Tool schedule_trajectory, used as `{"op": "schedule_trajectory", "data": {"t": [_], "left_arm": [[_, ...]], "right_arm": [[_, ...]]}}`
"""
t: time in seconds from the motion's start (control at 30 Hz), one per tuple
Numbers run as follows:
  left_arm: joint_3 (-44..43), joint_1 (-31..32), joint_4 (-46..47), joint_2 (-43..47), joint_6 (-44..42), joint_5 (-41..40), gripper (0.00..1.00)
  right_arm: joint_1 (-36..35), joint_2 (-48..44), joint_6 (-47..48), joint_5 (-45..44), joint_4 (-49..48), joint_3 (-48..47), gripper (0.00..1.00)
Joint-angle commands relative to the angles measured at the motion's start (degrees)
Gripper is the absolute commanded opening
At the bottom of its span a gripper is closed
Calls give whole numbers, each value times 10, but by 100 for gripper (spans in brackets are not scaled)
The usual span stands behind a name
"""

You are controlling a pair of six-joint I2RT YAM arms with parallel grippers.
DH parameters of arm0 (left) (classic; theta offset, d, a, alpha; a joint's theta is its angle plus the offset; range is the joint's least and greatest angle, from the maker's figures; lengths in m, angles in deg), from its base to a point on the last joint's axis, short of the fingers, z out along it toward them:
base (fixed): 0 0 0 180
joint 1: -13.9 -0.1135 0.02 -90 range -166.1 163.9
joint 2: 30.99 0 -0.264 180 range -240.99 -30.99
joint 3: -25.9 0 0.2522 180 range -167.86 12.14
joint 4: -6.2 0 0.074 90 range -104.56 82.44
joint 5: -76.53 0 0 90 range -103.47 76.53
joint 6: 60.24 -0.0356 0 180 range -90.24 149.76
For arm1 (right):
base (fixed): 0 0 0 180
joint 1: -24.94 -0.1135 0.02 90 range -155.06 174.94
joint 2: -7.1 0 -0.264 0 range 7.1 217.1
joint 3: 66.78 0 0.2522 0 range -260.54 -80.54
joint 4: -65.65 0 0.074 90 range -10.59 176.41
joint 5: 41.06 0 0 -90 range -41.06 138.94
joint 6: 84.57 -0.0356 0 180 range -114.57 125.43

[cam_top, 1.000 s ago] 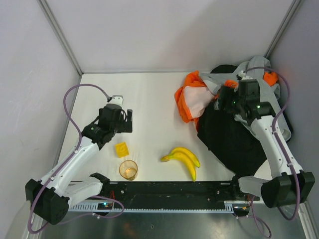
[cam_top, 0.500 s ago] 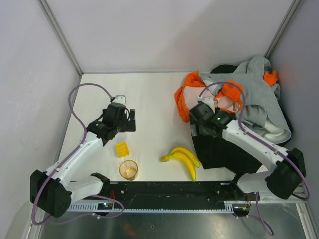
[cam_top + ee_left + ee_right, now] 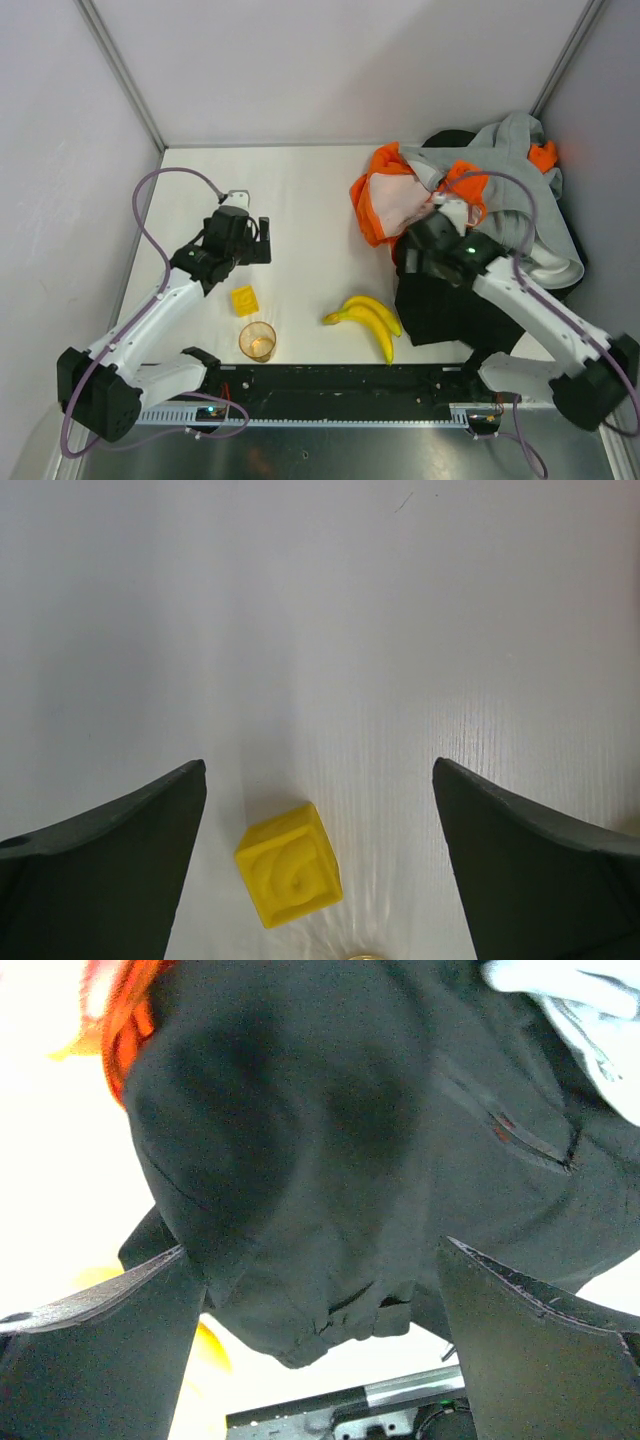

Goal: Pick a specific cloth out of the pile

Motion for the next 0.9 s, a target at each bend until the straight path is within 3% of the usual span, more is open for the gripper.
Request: {"op": "schedule_trajectory", "data": {"t": [0.0,0.23,0.47,0.7,0.87], "left_arm": [[-7,3,17,20,5,-4,99],[-7,3,17,22,5,-3,100],[-7,3,18,23,3,3,100],[-4,3,18,28,1,6,100],[-6,3,18,29,1,9,100]], "right_arm": [[94,-118,3,81,-38,53,99],[294,-220,26,252,-72,160,99],[392,-187,-9,345,-114,205,99],[417,-151,-34,365,-180,281,97],[415,-141,-39,360,-202,303,89]]}}
